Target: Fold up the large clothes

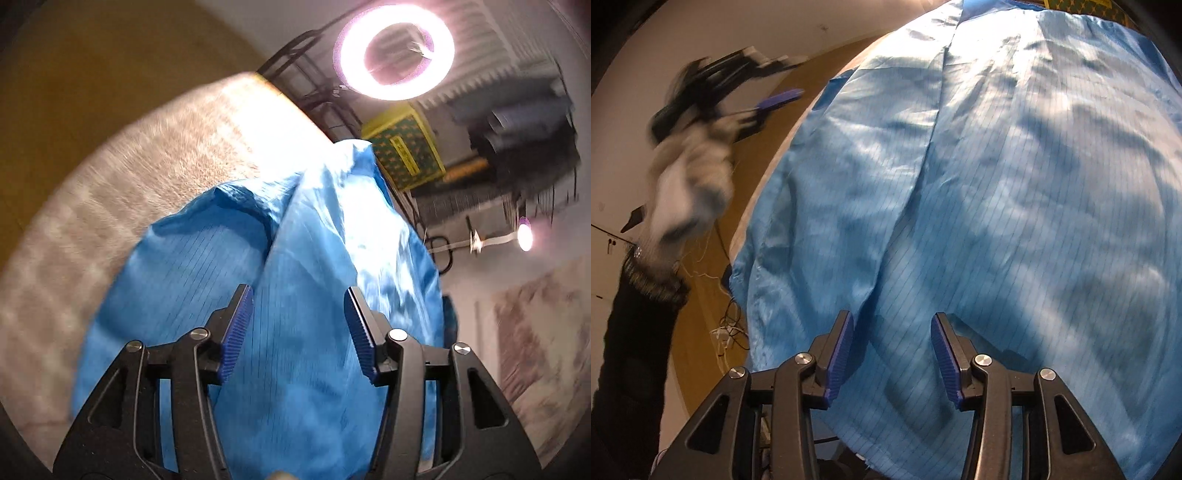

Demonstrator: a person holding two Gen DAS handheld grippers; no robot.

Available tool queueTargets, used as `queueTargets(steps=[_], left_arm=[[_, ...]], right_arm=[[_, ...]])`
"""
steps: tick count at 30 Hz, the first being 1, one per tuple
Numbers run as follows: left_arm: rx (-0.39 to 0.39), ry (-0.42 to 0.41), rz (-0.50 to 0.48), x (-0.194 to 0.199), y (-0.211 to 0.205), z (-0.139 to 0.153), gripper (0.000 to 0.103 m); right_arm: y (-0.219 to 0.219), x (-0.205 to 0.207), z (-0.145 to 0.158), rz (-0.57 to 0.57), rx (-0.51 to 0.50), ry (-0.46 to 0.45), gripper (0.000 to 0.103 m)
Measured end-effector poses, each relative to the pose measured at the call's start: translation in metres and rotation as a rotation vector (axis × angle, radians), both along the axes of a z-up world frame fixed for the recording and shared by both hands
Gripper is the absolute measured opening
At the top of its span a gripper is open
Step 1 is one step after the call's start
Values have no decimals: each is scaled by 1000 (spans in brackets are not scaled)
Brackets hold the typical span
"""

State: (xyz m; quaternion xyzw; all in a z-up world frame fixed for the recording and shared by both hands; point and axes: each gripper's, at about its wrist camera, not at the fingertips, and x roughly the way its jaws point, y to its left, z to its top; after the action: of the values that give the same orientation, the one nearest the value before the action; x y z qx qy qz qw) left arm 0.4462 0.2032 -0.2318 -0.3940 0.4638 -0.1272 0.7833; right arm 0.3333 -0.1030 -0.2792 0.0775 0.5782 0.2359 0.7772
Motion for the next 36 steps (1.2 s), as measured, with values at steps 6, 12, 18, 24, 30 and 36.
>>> queueTargets(steps=[6, 12, 18, 24, 30, 36], left_arm=[[-89, 68, 83, 48, 4, -39, 53], [-203, 78, 104, 73, 1, -65, 48], [-168, 34, 113, 89, 2, -57, 3], [-176, -26, 249, 106, 47, -38, 1], [-143, -5, 262, 123, 58, -45, 1], [-254, 31, 239, 117, 71, -66, 1]], right_arm=[[6, -4, -6, 20, 30, 8, 47], [15, -1, -9, 38, 58, 26, 39], [26, -1, -13, 52, 85, 48, 7], [47, 4, -7, 46, 153, 26, 0], [67, -6, 7, 87, 166, -31, 0], [78, -26, -12, 148, 193, -3, 0]])
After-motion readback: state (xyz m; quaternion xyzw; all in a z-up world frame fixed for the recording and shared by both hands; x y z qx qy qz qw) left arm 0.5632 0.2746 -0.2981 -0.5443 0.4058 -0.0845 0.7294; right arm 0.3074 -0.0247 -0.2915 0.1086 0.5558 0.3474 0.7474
